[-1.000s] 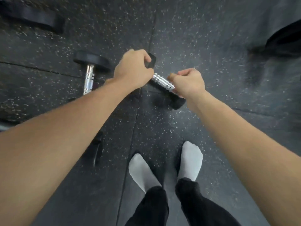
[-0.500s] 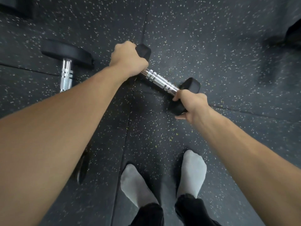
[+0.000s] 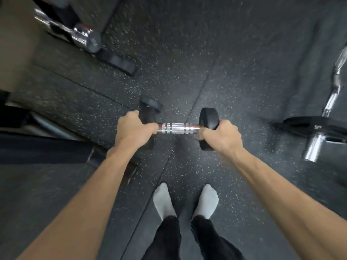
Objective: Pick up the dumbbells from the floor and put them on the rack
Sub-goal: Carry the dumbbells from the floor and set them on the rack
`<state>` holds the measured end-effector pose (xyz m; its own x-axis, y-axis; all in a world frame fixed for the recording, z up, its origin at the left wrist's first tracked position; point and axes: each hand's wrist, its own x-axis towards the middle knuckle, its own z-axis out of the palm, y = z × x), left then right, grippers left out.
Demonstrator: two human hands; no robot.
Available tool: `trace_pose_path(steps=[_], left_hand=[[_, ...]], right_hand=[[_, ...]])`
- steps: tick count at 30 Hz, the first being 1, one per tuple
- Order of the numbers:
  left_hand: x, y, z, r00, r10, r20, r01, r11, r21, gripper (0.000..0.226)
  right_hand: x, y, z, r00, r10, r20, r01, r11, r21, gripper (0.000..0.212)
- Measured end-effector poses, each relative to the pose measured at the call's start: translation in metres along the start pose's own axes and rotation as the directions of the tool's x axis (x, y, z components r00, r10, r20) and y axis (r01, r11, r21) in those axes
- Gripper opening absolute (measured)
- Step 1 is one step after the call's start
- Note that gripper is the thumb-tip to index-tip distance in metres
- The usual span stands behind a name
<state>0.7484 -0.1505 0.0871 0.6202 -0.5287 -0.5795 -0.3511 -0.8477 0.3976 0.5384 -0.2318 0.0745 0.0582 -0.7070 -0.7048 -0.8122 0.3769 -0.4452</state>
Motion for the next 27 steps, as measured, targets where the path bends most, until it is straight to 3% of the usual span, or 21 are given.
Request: trace_pose_path(steps=[7,11,14,17,21,24,27], left_hand=[[-0.158,0.038,-0.238,0.961,-0.102,-0.256,0.034,0.966,-0.258,0.024],[-0.24,0.034,-0.356,0.906,-0.187,-0.38,0.033,0.925,-0.378,0.034],[-0.289,0.016,-0.428,0.852,-0.25,-0.46,0.041,0.907,-0.418,0.046],[-0.33,-0.012,-0.486,0.801,-0.312,-0.511,0.079,0.902,-0.425,0.055],[-0.377,-0.061,-0.542,0.712,-0.36,-0.603,0.082,0.895,-0.438,0.041],[-0.403,-0.099,-0.575,0.668,-0.387,-0.636,0.105,0.894,-0.435,0.051],[-0.418,-0.137,-0.601,0.639,-0.391,-0.662,0.11,0.899,-0.424,0.035]], right_hand=[[-0.184,-0.192,-0.092,0.941,-0.332,0.071,0.339,0.932,-0.128,0.019],[-0.287,-0.286,-0.109,0.869,-0.472,0.144,0.492,0.855,-0.164,0.035],[-0.354,-0.339,-0.103,0.809,-0.564,0.168,0.586,0.796,-0.153,0.025],[-0.417,-0.378,-0.089,0.748,-0.623,0.227,0.658,0.739,-0.141,0.022],[-0.487,-0.415,-0.054,0.668,-0.684,0.293,0.735,0.667,-0.122,0.038],[-0.528,-0.432,-0.021,0.632,-0.703,0.326,0.766,0.63,-0.127,0.038],[-0.557,-0.444,0.014,0.601,-0.718,0.352,0.788,0.606,-0.109,0.034]])
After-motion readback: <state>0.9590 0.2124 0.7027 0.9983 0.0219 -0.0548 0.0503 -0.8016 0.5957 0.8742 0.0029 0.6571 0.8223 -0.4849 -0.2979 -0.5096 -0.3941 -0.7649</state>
